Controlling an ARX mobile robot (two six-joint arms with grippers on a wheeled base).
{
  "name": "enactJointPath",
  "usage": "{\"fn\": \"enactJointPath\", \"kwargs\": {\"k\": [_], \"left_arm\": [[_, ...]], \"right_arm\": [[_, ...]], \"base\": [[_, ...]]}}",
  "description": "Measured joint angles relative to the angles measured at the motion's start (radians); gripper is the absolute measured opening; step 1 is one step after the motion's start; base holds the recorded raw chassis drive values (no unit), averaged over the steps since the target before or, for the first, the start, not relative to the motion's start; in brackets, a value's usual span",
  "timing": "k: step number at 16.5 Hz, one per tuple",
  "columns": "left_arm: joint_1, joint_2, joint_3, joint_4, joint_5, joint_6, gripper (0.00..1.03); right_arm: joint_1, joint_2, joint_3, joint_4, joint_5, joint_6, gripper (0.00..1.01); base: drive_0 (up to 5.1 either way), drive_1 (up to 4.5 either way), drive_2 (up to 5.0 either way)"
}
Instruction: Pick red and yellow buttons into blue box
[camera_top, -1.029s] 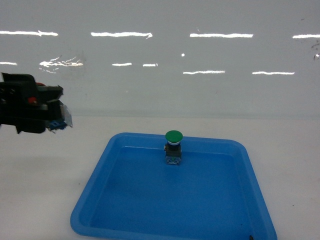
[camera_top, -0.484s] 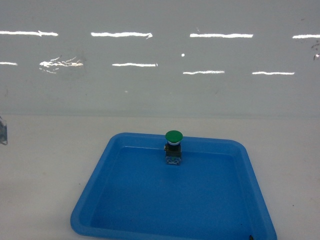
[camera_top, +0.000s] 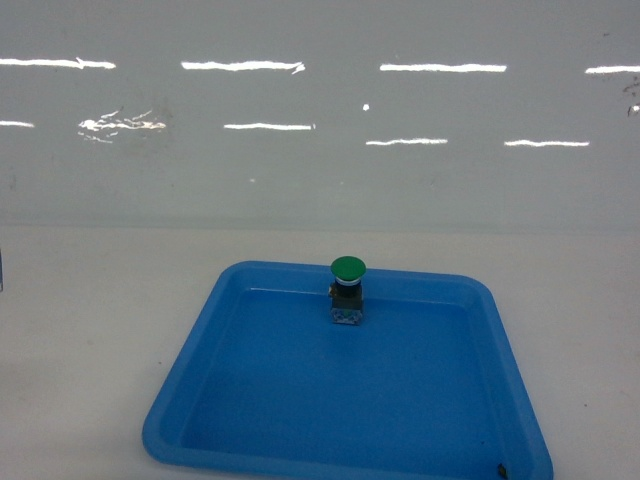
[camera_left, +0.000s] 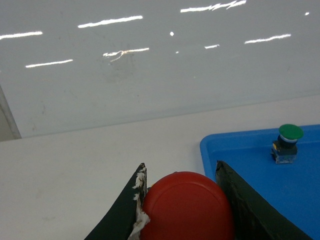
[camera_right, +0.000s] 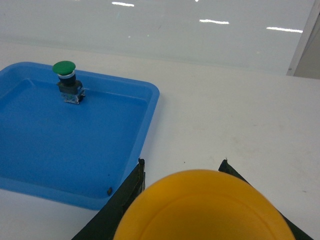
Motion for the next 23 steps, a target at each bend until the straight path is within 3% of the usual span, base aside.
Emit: {"fn": "enactJointPath", "kwargs": {"k": [14,23], "left_arm": [[0.001,-0.005,-0.002,0.003,-0.003,0.000,0.33],[0.001,-0.004,-0.003,0.003,-0.003,0.000,0.33]], "right_arm": [[0.000,-0.001,0.000,0.002,0.000,0.000,0.39],[0.000,-0.001,0.000,0.002,0.000,0.000,0.39]], "base": [[0.0,0.00,0.0],[5.0,-2.44,-2.4]]}}
